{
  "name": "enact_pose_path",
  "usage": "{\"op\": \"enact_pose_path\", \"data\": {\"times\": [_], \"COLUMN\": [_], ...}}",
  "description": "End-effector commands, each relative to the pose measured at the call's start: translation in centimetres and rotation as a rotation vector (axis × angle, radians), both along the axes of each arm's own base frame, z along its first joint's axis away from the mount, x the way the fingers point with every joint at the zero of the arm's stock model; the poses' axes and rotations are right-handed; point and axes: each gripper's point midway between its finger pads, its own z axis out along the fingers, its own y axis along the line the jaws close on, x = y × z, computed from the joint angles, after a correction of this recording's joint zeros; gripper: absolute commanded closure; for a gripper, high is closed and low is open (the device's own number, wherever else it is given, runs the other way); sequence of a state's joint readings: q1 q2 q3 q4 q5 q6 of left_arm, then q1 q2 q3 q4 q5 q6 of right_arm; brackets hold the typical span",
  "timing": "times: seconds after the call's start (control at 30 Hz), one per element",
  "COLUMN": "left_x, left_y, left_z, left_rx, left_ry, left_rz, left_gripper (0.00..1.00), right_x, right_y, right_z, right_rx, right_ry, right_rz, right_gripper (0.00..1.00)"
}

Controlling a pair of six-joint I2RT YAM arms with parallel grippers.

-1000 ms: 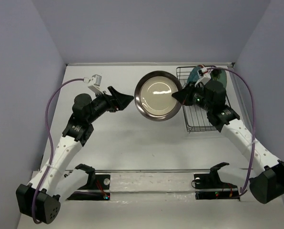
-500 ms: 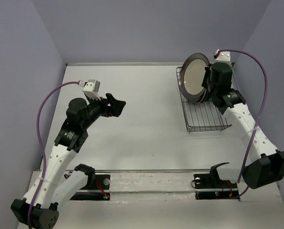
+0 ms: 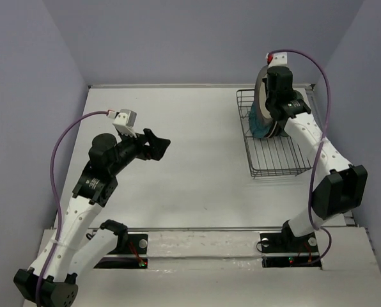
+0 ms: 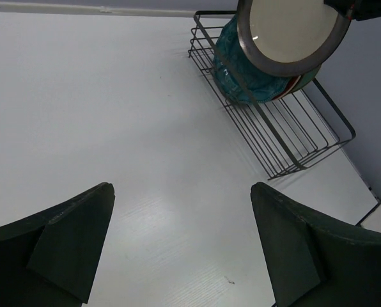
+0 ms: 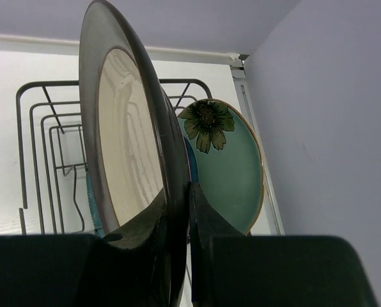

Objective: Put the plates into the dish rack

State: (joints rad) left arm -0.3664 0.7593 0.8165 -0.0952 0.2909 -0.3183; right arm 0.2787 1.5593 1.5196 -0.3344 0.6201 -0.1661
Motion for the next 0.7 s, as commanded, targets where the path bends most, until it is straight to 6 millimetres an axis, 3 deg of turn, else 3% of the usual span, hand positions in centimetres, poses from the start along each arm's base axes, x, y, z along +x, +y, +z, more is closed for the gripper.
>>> {"op": "enact_pose_path", "data": {"times": [0.0,0.5,0.67], "left_x": [-0.5,-0.3,-0.2], "left_y": [-0.4,0.1,0.4], "left_z": [1.0,0.9,1.0], "left_rx": [0.003,0.021,0.026], "left_ry": [-0.048,-0.051,-0.059], "left_rz": [-0.028,0.003,0.025], "left_gripper": [0.01,0.01,0.01], "right_x": [1.0,3.9,4.1], "right_y": [-0.3,4.5,5.0], "right_z": [7.5,-2.2,-4.1], "right_rx": [-0.012,0.039,0.075], "right_ry": [-0.210,-0.040,-0.013], "right_rz": [-0.048,0.044,0.042], "right_gripper": [0.93,0.93,0.93]}}
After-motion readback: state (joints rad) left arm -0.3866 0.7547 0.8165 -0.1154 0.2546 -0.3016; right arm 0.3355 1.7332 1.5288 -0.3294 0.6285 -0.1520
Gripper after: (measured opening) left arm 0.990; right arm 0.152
